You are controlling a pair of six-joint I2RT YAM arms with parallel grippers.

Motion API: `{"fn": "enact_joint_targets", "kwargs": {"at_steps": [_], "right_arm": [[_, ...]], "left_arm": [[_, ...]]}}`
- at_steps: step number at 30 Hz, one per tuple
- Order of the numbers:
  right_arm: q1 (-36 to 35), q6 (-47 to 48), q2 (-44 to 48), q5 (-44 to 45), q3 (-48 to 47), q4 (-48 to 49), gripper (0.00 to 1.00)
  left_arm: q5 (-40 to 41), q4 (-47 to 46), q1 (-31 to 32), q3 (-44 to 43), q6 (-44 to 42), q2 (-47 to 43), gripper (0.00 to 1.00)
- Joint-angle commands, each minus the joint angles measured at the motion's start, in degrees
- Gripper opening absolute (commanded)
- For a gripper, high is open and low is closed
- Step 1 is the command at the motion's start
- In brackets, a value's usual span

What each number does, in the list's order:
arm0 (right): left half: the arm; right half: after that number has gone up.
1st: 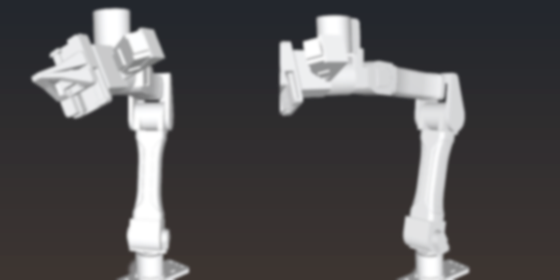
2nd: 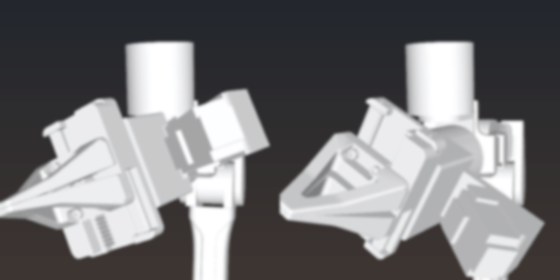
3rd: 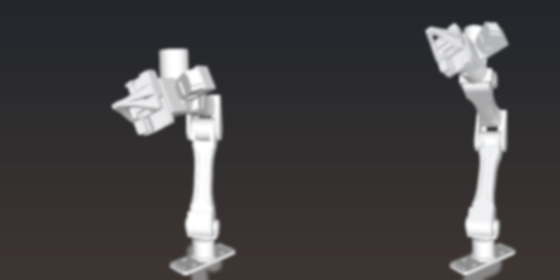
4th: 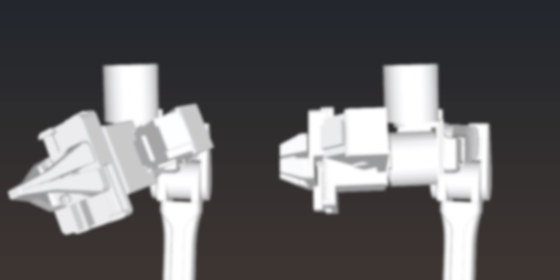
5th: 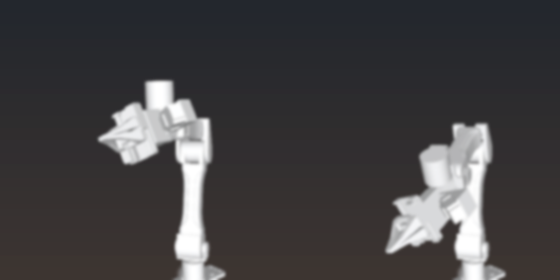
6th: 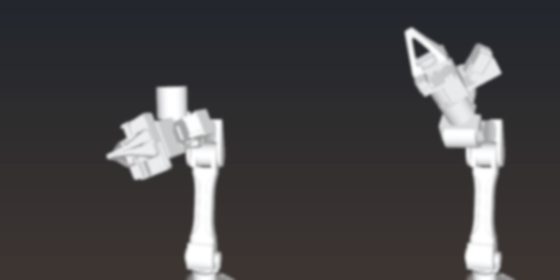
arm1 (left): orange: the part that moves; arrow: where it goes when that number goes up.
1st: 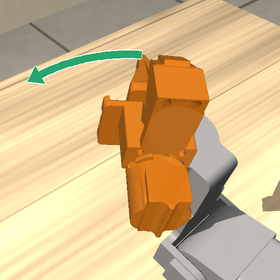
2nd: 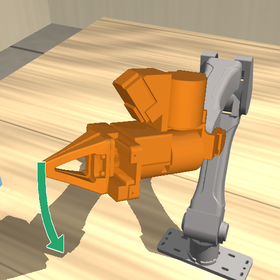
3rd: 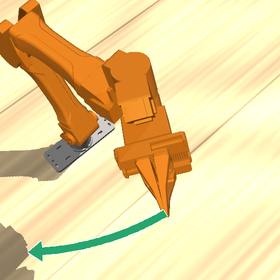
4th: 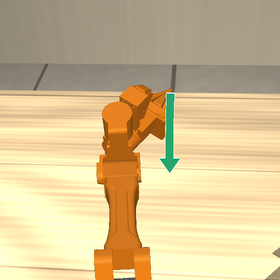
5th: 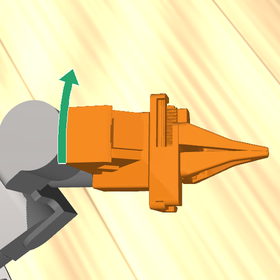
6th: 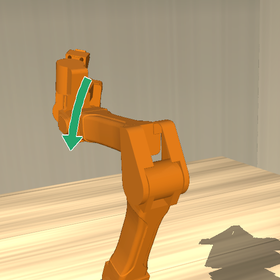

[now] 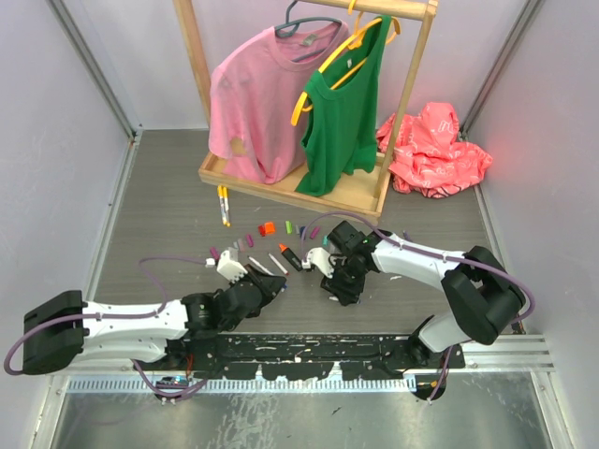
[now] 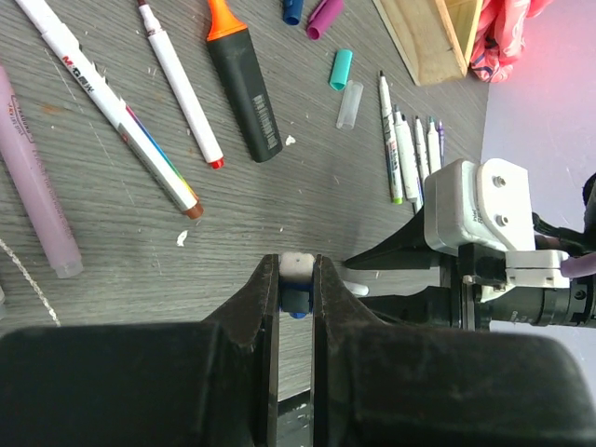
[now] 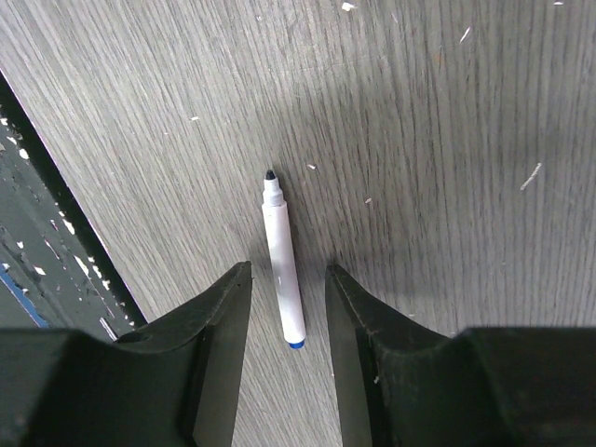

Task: Open the pen caps
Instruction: Adjust the pen at the center of the board, then place the pen cap at the center of the board.

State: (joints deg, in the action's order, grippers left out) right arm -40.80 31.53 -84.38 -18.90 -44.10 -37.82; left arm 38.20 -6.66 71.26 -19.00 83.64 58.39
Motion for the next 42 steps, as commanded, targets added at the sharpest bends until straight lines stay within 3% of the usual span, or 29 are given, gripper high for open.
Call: {"fn": "enact_joint_targets", "kwargs": {"at_steps": [1, 5, 10, 14, 16, 19, 24, 42], "right_arm": [[0.1, 0.5, -1.6, 2.9, 0.6, 1.6, 0.43], [-0.5, -0.9, -3.1, 4.9, 0.5, 1.8, 0.35], [-0.9, -0.9, -3.4, 5.3, -0.2, 0.2, 0.11], [-1.0, -0.1, -3.3, 3.8, -0.7, -1.1, 0.05], [-1.1, 0.0, -3.3, 3.5, -0.8, -1.5, 0.10], [-1.1, -0.2, -3.0, 3.9, -0.7, -1.4, 0.23], [-1.0, -1.2, -2.2, 5.5, -0.5, -0.3, 0.34], [0.5, -2.1, 1.1, 5.4, -1.0, 0.7, 0.47]], "left_arm": [[2.4, -1.8, 0.4, -2.2, 1.7, 1.2, 0.00], [2.8, -1.7, 0.4, -1.9, 2.1, 1.1, 0.00], [3.7, -0.2, 0.4, -1.5, 2.0, -0.2, 0.00], [3.8, 0.1, 0.5, -1.6, 2.2, 0.0, 0.00], [3.6, -0.1, 0.4, -2.0, 2.2, 0.7, 0.00], [3.2, -0.8, 0.5, -2.4, 2.2, 2.0, 0.00], [2.7, -1.8, 0.5, -2.6, 2.2, 3.2, 0.00], [1.4, -4.7, 0.9, -4.5, 2.6, 8.8, 0.00]]}}
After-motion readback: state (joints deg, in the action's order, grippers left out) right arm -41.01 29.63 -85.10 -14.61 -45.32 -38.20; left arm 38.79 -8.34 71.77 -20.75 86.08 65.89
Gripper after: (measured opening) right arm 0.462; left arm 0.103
